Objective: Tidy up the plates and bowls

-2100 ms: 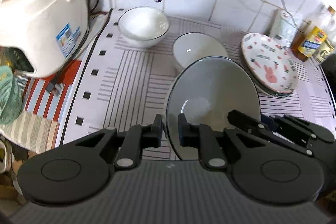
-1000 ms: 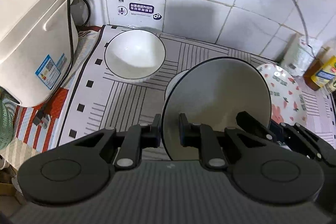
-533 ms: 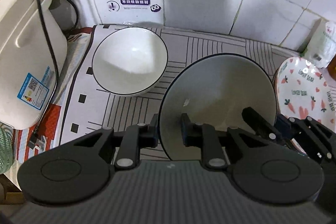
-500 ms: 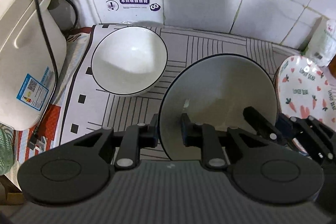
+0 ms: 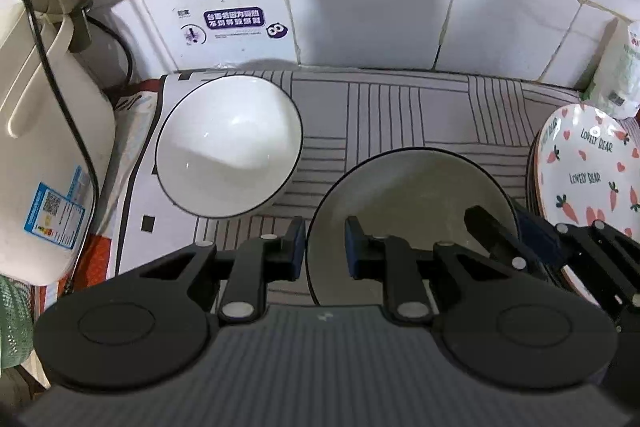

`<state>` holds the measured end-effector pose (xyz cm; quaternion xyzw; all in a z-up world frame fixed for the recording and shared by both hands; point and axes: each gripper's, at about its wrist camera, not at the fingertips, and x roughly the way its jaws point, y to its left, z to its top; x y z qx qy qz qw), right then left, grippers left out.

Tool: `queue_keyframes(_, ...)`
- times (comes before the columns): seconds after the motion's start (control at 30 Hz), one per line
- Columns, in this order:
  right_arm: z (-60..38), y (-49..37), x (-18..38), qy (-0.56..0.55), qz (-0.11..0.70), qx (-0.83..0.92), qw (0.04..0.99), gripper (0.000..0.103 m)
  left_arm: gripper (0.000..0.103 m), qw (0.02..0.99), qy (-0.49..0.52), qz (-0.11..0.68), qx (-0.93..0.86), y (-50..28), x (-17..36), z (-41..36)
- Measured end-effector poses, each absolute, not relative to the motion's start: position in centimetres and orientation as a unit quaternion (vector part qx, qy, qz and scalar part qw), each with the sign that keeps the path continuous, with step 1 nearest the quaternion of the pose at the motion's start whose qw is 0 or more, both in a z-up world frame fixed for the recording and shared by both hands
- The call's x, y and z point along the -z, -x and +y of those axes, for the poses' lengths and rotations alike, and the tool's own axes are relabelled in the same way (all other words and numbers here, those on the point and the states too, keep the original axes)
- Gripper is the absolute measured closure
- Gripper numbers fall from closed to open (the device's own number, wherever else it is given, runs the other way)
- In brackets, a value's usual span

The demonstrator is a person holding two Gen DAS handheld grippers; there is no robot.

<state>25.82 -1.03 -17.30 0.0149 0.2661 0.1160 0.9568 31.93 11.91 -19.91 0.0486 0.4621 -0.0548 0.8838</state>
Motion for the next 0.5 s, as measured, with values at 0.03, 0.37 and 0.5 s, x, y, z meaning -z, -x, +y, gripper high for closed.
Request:
queue_keyframes(0.03, -0.9, -26.0, 17.4, -0.009, 0.266, -0.111, 0.957, 0.087, 0.085, 0.884, -0.047, 0.463, 0.055, -32.1, 20.0, 11.9)
queue_keyframes(0.37, -0.4, -26.4, 16.4, 0.031, 0.29, -0.104, 0.951, 0.086, 0.079, 0.894, -0.022, 0.444, 0.052, -31.0, 19.7, 13.5)
queue_keyframes(0.5, -1.0, -25.0, 14.7, 0.033, 0.291, -0.116, 0.949, 0.085, 0.073, 0.9, -0.007, 0.431, 0.059, -29.5, 18.5, 14.4)
